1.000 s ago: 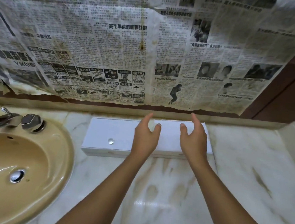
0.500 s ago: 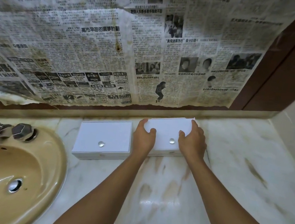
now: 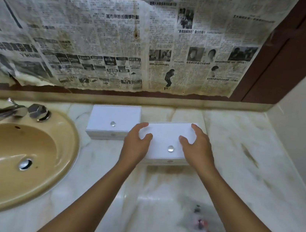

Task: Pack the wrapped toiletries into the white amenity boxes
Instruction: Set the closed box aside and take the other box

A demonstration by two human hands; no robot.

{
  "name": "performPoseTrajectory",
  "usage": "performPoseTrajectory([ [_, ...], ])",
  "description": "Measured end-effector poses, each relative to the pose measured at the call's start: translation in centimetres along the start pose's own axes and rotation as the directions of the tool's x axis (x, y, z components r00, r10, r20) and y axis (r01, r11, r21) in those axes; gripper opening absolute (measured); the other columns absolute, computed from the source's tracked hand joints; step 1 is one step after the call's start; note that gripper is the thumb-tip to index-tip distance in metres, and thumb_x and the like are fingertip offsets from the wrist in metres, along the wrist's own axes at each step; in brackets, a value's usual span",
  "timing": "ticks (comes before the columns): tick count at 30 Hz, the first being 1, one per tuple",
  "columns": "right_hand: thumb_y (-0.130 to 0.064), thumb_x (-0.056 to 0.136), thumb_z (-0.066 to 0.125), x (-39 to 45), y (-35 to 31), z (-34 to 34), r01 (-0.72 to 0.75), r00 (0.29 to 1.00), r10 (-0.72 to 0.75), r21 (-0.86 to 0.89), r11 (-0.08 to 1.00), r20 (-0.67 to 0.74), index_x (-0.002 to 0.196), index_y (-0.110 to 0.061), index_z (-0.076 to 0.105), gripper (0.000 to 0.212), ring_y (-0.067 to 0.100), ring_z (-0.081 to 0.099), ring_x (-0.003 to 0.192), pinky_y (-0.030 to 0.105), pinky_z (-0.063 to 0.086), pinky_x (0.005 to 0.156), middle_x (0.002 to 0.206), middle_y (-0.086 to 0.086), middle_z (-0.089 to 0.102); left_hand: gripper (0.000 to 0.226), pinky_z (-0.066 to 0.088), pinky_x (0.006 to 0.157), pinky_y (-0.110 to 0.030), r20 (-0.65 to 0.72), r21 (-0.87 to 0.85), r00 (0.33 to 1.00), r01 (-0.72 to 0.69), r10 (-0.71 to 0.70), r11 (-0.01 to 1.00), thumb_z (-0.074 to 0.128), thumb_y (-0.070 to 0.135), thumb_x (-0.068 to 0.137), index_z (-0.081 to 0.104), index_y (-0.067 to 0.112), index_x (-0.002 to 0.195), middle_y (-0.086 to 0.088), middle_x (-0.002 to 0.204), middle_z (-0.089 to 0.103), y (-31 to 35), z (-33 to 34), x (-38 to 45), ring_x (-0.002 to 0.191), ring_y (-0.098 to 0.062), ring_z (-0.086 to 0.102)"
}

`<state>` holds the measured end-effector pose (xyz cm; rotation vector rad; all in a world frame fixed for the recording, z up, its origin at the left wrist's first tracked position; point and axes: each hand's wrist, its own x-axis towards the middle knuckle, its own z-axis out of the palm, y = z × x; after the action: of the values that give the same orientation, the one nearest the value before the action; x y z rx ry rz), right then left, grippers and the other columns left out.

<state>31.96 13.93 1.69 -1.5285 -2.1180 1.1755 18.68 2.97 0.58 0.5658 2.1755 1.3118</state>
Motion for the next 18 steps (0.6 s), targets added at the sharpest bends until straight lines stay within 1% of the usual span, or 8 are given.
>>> performPoseTrajectory([
  [2,-0.039,0.093,0.056,-2.8,0.0,0.0,0.014,0.999,-0.014,0.006,1.0,0.036,0.146,-0.03,0.031,0.06,0.021,0.036,0.135,0.039,0.034,0.108,0.149,0.0,0.034,0.036,0.037,0.092,-0.026,-0.013,-0.005,1.0,-0.004,0.004,1.0,0.056,0.022,0.093,0.057,0.031,0.128,0.009,0.134,0.052,-1.5,-1.5,-2.8,0.119,-0.01,0.047],
  [5,-0.04,0.092,0.056,-6.8,0.5,1.0,0.028,0.993,-0.025,-0.022,0.999,0.112,0.146,-0.032,0.031,0.06,0.019,0.035,0.135,0.035,0.033,0.105,0.15,-0.003,0.033,0.035,0.036,0.09,-0.025,-0.044,-0.016,0.999,0.031,-0.032,0.999,0.056,0.022,0.093,0.057,0.034,0.126,0.015,0.126,0.053,-3.9,-3.4,-6.9,0.111,-0.005,0.045],
  [8,-0.039,0.093,0.056,-10.0,1.1,2.4,0.039,0.985,-0.035,-0.017,0.999,0.171,0.146,-0.032,0.032,0.059,0.017,0.034,0.136,0.031,0.031,0.104,0.151,-0.004,0.032,0.034,0.041,0.095,-0.027,-0.078,-0.028,0.996,0.051,-0.053,0.998,0.056,0.02,0.092,0.058,0.033,0.124,0.015,0.127,0.056,-6.4,-4.8,-9.8,0.115,-0.006,0.049],
  [10,-0.037,0.093,0.057,-11.4,1.6,3.5,0.04,0.978,-0.036,-0.017,0.999,0.205,0.146,-0.03,0.032,0.059,0.016,0.034,0.136,0.029,0.031,0.104,0.15,-0.002,0.033,0.034,0.041,0.099,-0.028,-0.1,-0.019,0.992,0.075,-0.077,0.997,0.056,0.02,0.092,0.059,0.032,0.124,0.016,0.127,0.057,-7.7,-5.8,-10.9,0.116,-0.006,0.049],
  [15,-0.033,0.093,0.057,-14.1,3.0,6.0,0.041,0.963,-0.032,-0.028,0.999,0.267,0.145,-0.027,0.034,0.057,0.016,0.035,0.135,0.026,0.03,0.102,0.149,0.0,0.034,0.033,0.036,0.096,-0.023,-0.111,-0.014,0.987,0.118,-0.118,0.993,0.055,0.019,0.094,0.058,0.029,0.126,0.018,0.123,0.055,-10.3,-7.3,-12.5,0.114,-0.002,0.045],
  [18,-0.032,0.094,0.057,-15.1,3.6,6.8,0.049,0.959,-0.036,-0.04,0.998,0.282,0.146,-0.026,0.034,0.057,0.017,0.034,0.136,0.025,0.03,0.102,0.149,0.001,0.033,0.033,0.037,0.097,-0.024,-0.115,-0.003,0.985,0.132,-0.131,0.991,0.055,0.02,0.094,0.058,0.03,0.126,0.018,0.125,0.054,-11.3,-7.8,-13.1,0.114,-0.002,0.044],
])
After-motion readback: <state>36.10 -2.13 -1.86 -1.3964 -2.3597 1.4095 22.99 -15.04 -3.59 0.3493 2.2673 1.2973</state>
